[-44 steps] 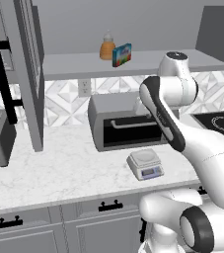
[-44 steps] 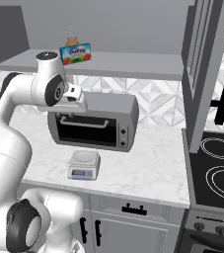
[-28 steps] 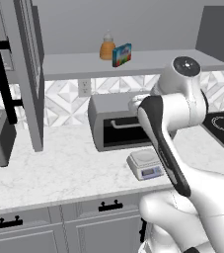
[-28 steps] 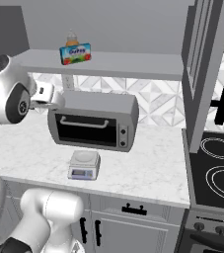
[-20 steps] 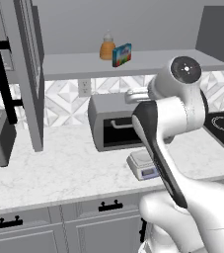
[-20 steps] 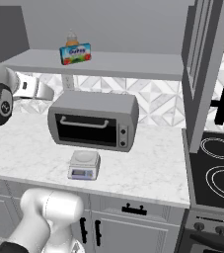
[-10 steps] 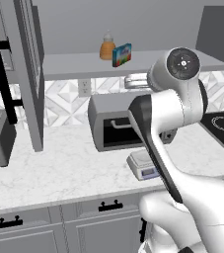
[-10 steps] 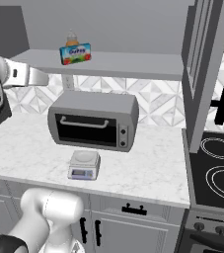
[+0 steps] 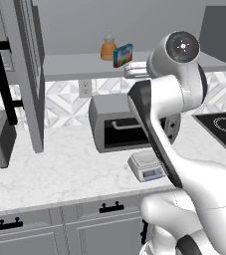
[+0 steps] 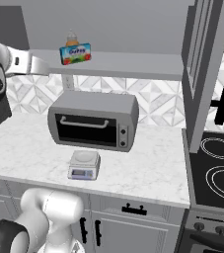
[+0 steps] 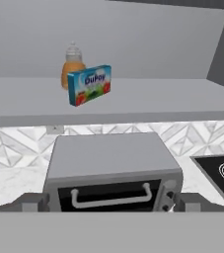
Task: Pick the boxed food and place it on the digital scale for weighing, and close the cabinet.
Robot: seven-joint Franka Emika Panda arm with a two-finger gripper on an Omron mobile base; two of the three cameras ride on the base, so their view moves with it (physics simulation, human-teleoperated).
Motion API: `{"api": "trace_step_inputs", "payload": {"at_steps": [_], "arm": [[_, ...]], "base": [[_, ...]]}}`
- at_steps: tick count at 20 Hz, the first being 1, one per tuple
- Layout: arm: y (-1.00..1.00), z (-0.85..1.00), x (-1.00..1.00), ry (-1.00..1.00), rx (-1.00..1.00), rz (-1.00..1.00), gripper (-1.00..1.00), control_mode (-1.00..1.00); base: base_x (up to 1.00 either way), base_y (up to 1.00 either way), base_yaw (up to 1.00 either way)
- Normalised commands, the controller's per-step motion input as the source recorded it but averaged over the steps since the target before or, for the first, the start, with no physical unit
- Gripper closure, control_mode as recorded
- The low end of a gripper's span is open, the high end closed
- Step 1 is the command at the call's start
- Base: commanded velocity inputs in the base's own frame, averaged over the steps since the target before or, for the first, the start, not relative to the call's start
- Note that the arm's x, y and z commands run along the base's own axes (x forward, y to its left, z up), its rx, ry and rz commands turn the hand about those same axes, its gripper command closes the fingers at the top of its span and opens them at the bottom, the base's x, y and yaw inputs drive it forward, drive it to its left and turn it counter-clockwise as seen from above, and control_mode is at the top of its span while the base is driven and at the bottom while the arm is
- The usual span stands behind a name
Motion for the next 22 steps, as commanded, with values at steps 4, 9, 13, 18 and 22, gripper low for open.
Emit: {"api": "trace_step_inputs", "payload": {"at_steps": [4, 9, 13, 18, 22], "arm": [[0.00, 0.19, 0.23, 0.07, 0.09, 0.00, -1.00, -1.00], [0.00, 0.04, 0.37, 0.03, 0.07, -0.01, -1.00, -1.00], [0.00, 0.00, 0.55, 0.02, 0.00, -0.03, -1.00, -1.00], [0.06, 0.00, 0.66, 0.12, 0.00, -0.03, -1.00, -1.00], [0.12, 0.00, 0.58, 0.00, 0.00, -0.02, -1.00, -1.00]], "base": [[0.00, 0.00, 0.00], [0.00, 0.00, 0.00], [0.00, 0.00, 0.00], [0.00, 0.00, 0.00], [0.00, 0.00, 0.00]]}}
